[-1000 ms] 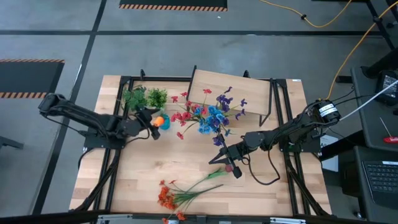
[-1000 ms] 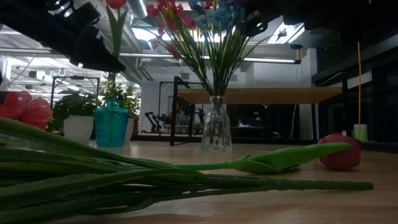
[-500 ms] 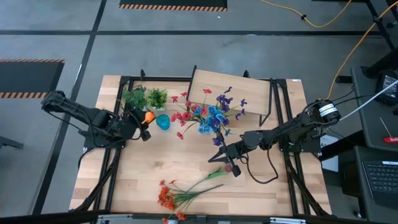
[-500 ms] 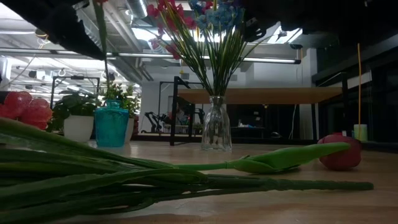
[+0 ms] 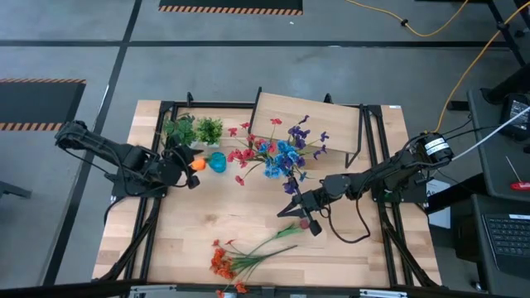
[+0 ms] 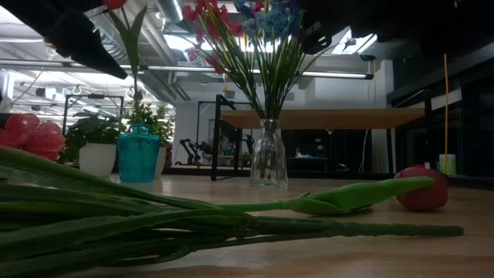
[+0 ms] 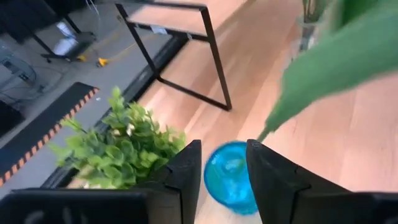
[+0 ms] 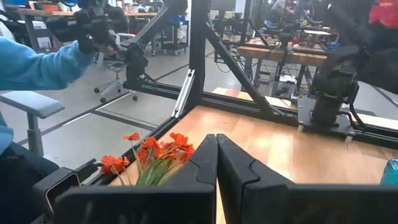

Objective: Pick and place flowers into a vace then onto a shelf
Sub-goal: Put the dark red tulip into the blue vase

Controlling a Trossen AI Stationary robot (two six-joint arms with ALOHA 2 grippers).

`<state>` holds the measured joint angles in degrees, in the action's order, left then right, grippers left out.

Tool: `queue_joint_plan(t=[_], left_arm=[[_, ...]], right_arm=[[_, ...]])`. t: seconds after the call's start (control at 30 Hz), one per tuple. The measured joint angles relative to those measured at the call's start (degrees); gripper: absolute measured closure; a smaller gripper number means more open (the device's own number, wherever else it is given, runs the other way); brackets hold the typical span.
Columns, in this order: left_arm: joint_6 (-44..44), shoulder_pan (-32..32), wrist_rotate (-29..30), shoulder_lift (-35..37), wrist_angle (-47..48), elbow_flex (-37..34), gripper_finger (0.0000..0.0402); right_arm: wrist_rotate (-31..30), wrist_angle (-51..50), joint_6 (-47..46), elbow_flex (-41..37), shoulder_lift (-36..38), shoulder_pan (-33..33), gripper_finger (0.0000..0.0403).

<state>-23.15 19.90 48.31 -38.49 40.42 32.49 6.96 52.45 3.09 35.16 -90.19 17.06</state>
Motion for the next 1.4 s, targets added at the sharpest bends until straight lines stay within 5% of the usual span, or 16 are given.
queue_joint_plan(t=[0.17, 0.47, 0.9, 1.1, 1.4], left_arm=[[-3.0, 0.0, -5.4, 1.2, 3.2, 0.1, 0.0297], [-7.6, 1.5, -20.9, 1.9, 5.3, 0.1, 0.0395], [-13.2, 4.4, -38.2, 1.3, 3.2, 0.0, 0.0400], [-18.2, 12.9, -35.3, -1.3, -1.1, 0.0, 0.0400], [-20.5, 28.1, -21.3, -10.2, -12.8, 0.0, 0.0399]], right_arm=[[0.0, -0.1, -1.6, 0.0, 0.0, 0.0, 0.0398], [-3.8, -4.8, -5.9, 0.0, 3.8, 1.5, 0.0398], [-15.8, -5.2, -4.3, 0.0, 4.5, 8.4, 0.0398], [-24.3, -7.6, -4.4, 2.0, 4.5, 13.7, 0.0398], [-32.0, -32.3, -10.3, 14.8, 4.5, 19.7, 0.0398]])
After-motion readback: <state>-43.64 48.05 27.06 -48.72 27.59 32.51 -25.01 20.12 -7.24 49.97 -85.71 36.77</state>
